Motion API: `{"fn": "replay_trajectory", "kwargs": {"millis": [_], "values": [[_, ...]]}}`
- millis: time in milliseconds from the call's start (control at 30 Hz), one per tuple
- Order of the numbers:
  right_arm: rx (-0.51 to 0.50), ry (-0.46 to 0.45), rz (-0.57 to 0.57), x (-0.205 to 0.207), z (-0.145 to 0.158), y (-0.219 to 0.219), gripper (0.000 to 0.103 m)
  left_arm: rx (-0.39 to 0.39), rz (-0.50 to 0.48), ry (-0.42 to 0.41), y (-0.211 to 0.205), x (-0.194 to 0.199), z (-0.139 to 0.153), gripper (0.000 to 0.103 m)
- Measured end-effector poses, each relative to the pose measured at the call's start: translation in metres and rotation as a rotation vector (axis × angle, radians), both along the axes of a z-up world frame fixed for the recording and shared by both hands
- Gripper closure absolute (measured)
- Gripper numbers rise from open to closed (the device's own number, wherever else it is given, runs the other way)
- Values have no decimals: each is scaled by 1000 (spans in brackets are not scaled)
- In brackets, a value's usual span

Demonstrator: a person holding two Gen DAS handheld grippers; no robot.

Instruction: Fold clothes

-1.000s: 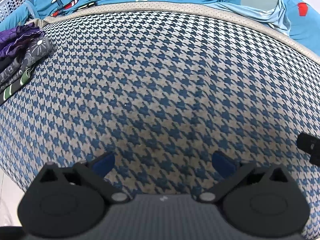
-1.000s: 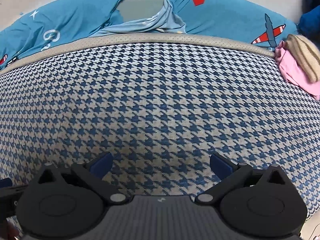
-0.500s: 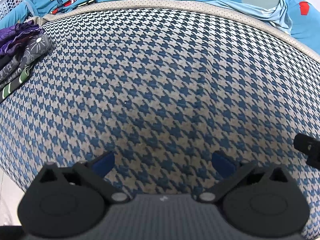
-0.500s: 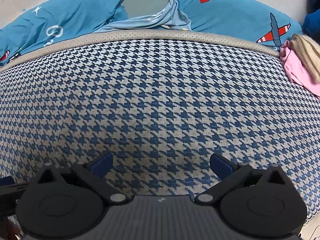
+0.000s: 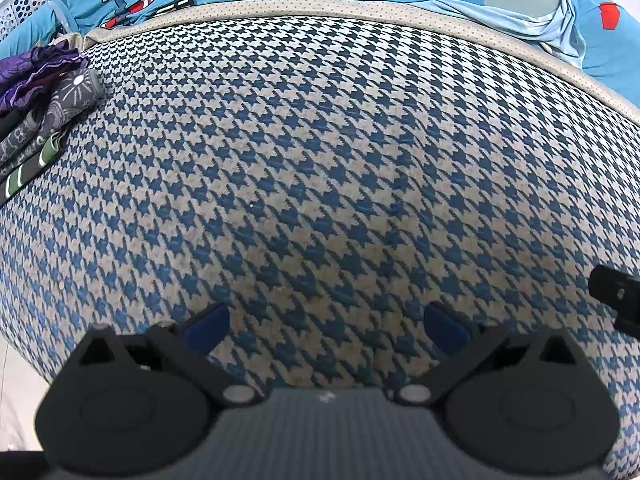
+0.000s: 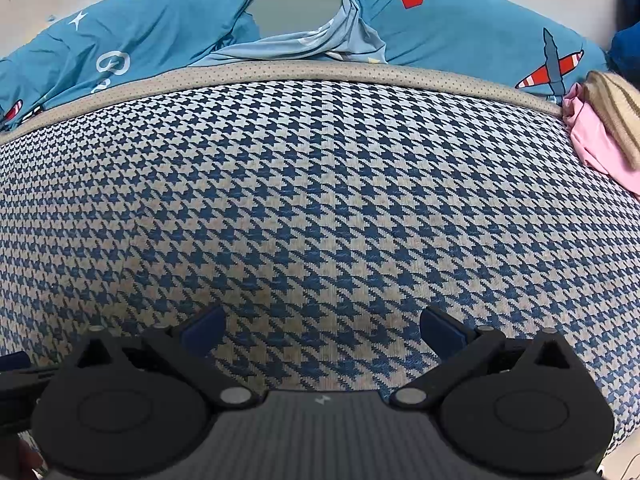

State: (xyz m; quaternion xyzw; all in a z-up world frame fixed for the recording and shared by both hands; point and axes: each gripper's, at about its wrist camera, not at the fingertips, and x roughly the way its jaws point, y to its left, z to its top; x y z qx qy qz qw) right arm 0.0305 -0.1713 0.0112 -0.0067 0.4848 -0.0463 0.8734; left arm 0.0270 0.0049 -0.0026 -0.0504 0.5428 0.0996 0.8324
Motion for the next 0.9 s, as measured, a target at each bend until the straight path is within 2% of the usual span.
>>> {"fn": "replay_trajectory", "kwargs": {"millis": [900], "values": [[-22,-20,52,-10,6,-2,0,4,6,5,0,0,1,0]]}}
